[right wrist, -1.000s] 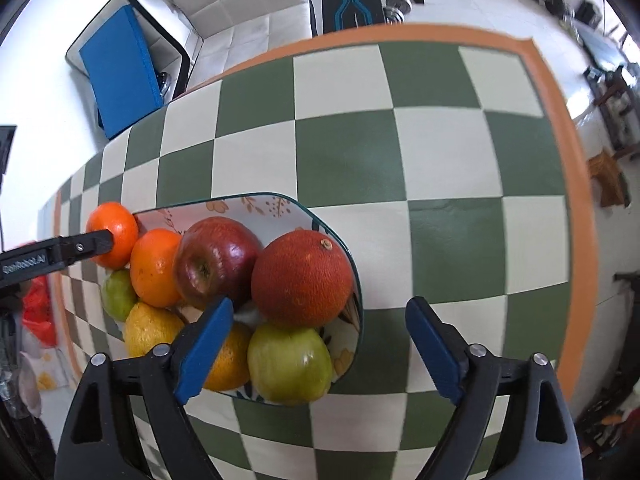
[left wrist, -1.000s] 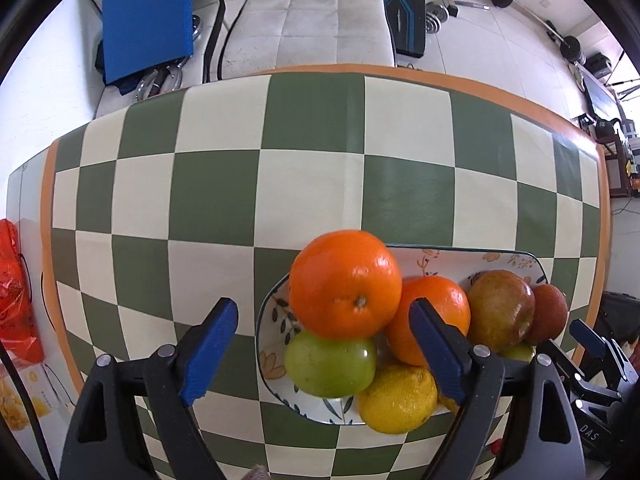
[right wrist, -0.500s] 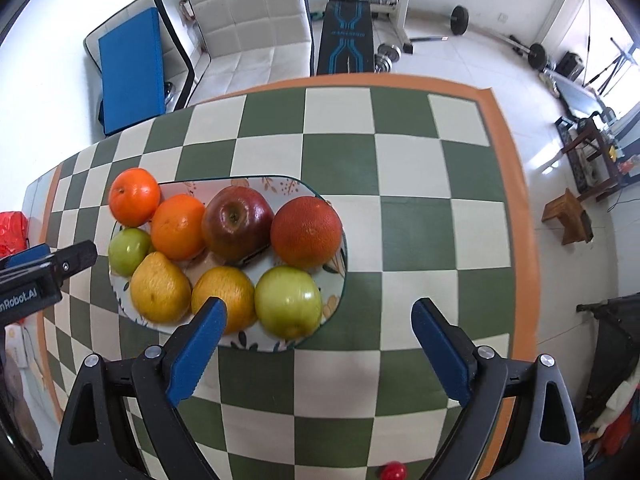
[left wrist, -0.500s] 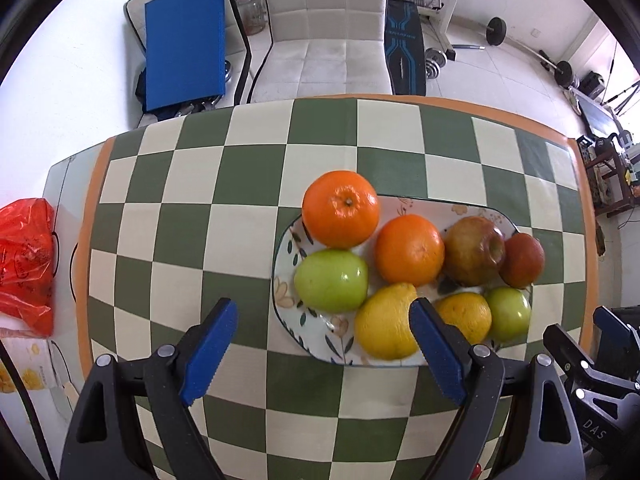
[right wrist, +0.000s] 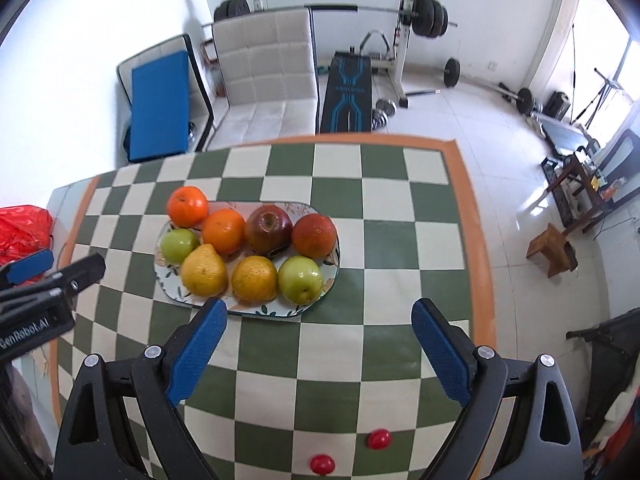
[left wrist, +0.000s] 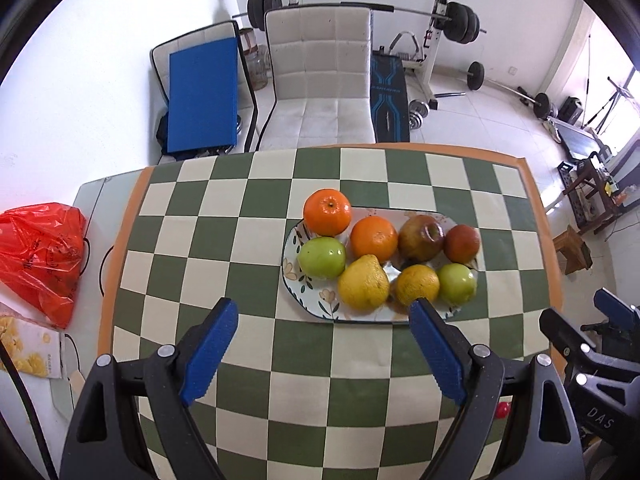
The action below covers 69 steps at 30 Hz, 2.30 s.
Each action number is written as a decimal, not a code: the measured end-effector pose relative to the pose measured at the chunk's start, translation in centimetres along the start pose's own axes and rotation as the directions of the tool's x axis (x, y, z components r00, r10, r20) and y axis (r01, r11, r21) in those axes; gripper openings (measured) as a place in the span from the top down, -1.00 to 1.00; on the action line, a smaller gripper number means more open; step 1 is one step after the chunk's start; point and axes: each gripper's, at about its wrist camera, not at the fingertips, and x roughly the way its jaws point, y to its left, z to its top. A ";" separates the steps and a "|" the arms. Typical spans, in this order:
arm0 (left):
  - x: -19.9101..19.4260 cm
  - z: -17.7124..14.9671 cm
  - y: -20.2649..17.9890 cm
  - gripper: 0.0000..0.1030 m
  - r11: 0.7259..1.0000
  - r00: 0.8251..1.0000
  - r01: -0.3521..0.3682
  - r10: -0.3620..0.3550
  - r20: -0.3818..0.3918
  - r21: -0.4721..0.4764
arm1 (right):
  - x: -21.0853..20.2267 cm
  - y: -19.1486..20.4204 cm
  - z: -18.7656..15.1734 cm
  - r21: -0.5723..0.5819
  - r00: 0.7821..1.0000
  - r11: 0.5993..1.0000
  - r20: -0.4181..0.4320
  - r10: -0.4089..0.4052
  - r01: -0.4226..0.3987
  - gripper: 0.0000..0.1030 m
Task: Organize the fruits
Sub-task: 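Lift both grippers away from the plate toward the cherry tomatoes, then grasp a cherry tomato with each gripper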
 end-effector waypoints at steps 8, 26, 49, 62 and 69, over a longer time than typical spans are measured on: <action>-6.3 -2.2 0.2 -0.70 0.999 0.997 0.033 -0.033 0.068 0.000 | -7.6 0.2 -1.9 -0.009 0.996 1.000 0.091 0.022 -0.021 -0.86; -15.8 -5.7 0.0 -0.70 0.998 0.982 0.054 -0.056 0.179 0.015 | -19.7 1.3 -5.6 -0.016 0.975 0.998 0.213 0.063 -0.061 -0.86; -7.2 -6.3 -2.9 -1.00 0.999 1.000 -0.007 0.006 0.017 0.051 | -8.5 -6.3 -9.0 0.199 0.997 0.977 -0.004 0.074 -0.071 -0.95; 11.1 -11.6 -12.1 -1.00 0.948 0.926 -0.055 0.165 -0.339 0.313 | 11.3 -12.8 -18.9 0.409 0.924 0.911 -0.330 0.192 -0.043 0.04; 12.6 -13.6 -14.7 -1.00 0.947 0.883 0.070 0.087 -0.460 0.313 | 12.1 -12.0 -20.6 0.385 0.922 0.918 -0.317 0.222 -0.089 0.42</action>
